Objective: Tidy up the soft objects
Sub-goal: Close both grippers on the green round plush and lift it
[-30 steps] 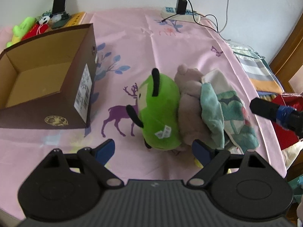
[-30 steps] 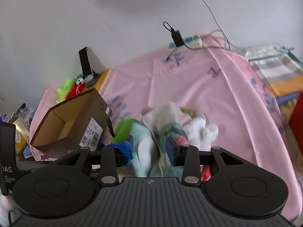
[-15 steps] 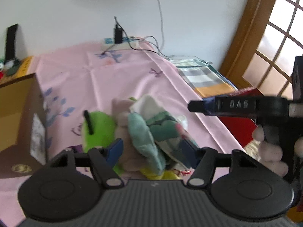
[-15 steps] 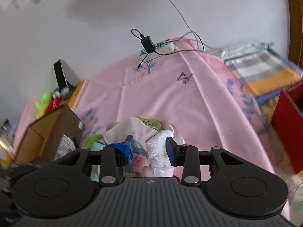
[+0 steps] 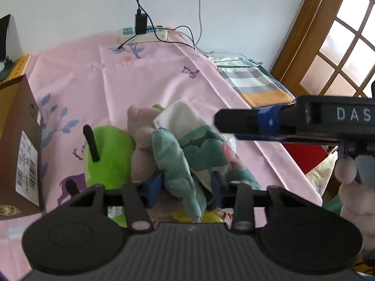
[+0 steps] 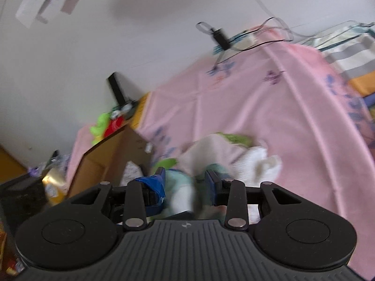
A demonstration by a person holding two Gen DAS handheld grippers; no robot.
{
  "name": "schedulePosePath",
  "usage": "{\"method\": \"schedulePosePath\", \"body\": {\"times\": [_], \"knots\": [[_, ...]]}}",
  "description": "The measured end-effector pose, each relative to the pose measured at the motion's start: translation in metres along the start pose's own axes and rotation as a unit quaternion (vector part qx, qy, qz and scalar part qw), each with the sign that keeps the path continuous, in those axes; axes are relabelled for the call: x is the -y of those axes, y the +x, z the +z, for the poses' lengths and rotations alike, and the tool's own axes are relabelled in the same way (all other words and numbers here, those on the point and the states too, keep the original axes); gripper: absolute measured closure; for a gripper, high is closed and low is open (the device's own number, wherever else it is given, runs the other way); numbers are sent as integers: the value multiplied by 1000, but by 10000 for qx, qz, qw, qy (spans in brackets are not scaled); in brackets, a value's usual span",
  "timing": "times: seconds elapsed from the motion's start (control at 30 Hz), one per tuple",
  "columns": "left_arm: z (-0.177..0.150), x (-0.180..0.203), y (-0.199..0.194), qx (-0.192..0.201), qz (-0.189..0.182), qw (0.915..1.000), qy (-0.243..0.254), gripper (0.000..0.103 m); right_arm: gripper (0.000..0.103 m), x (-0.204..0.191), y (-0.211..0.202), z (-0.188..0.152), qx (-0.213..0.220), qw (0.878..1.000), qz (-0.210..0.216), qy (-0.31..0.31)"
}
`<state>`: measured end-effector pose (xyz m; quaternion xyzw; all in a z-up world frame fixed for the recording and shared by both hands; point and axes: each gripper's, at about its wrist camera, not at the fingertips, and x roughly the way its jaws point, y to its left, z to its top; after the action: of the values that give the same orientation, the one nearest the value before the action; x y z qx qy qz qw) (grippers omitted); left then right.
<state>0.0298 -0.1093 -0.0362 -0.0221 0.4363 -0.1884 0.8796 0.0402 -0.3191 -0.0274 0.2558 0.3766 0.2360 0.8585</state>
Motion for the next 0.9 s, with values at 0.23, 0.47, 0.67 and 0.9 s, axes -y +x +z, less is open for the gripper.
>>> {"method": "schedulePosePath", "body": {"times": [0.23,0.47,0.67,0.9], "knots": [[0,-8,0,24,34,10000,-72,84,84,-8,29,-8,-529,9985,159,-29],[-2,-13,-12,233,92,9997,-18,38,84,-5,36,-6,-570,9979,222,195],[-3,-45,-24,471,360,9977,-327,38,84,-23,40,7,-404,9980,492,-28],[-10,-95,9,62,503,9917,-1179,37,83,-60,90,11,-722,9934,380,-811]]}}
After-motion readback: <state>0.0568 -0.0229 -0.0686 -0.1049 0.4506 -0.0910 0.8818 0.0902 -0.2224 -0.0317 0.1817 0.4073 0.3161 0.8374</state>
